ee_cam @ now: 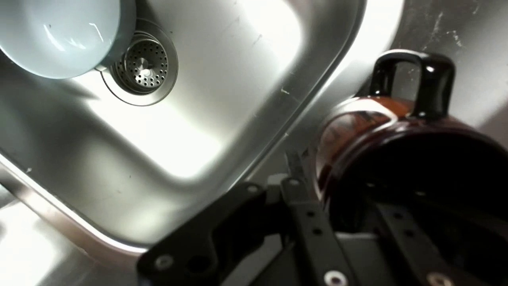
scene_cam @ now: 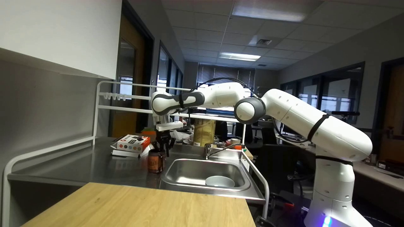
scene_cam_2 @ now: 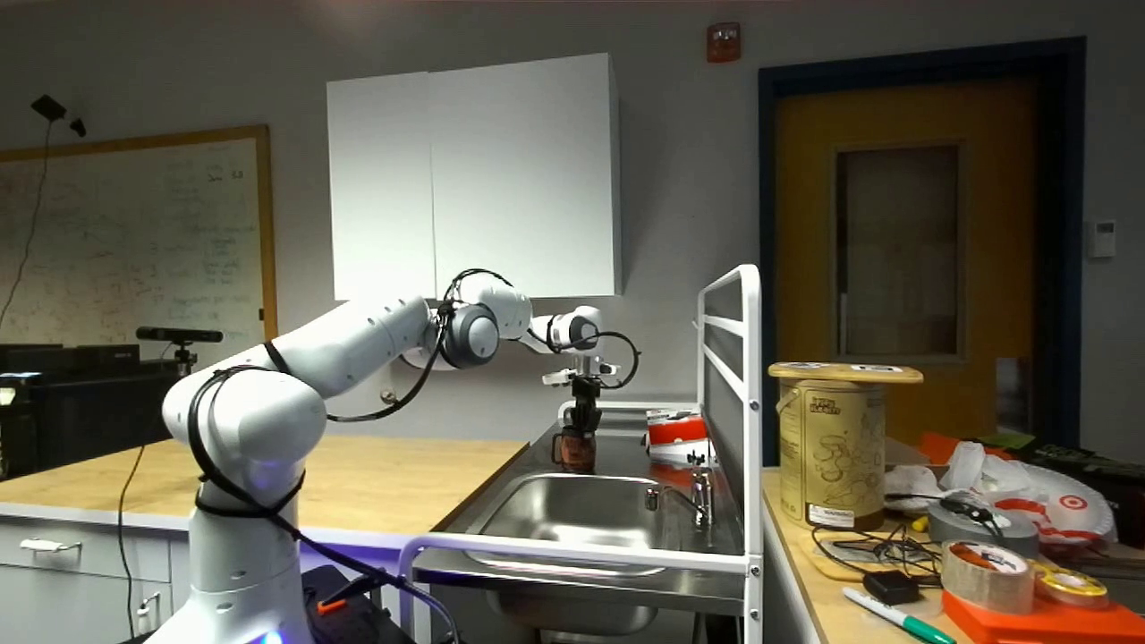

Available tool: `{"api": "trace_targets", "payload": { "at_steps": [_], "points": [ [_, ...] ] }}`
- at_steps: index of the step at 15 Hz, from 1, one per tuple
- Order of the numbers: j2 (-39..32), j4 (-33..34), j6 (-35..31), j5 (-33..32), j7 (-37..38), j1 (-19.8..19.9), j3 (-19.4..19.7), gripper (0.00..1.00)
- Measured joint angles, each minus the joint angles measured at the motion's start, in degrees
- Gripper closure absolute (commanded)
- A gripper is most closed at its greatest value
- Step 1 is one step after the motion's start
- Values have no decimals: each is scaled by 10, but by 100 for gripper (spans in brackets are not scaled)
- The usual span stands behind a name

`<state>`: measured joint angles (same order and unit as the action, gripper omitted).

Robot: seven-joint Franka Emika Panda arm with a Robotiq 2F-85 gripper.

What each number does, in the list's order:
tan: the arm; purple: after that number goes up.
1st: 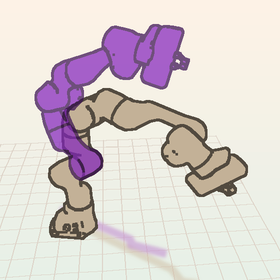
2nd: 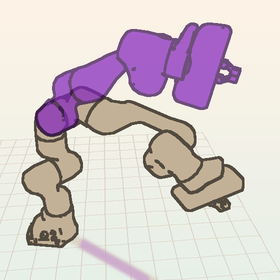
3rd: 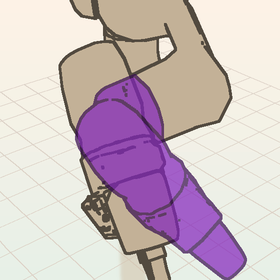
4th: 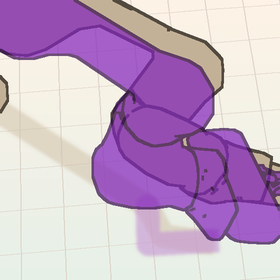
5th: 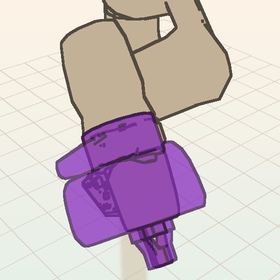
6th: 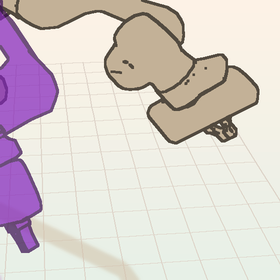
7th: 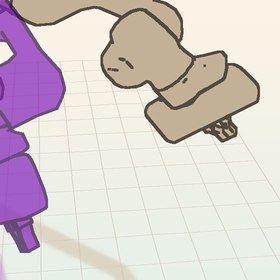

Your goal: Pick up the cup from the sink and put it on the counter

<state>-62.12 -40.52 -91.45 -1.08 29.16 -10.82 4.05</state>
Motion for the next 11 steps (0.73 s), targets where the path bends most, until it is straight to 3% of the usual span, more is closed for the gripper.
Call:
{"api": "trace_targets", "payload": {
  "at_steps": [6, 11],
  "points": [
    [-16, 48, 49, -1, 0, 0, 7, 0],
    [-15, 70, 75, -1, 0, 0, 8, 0]
  ]
}}
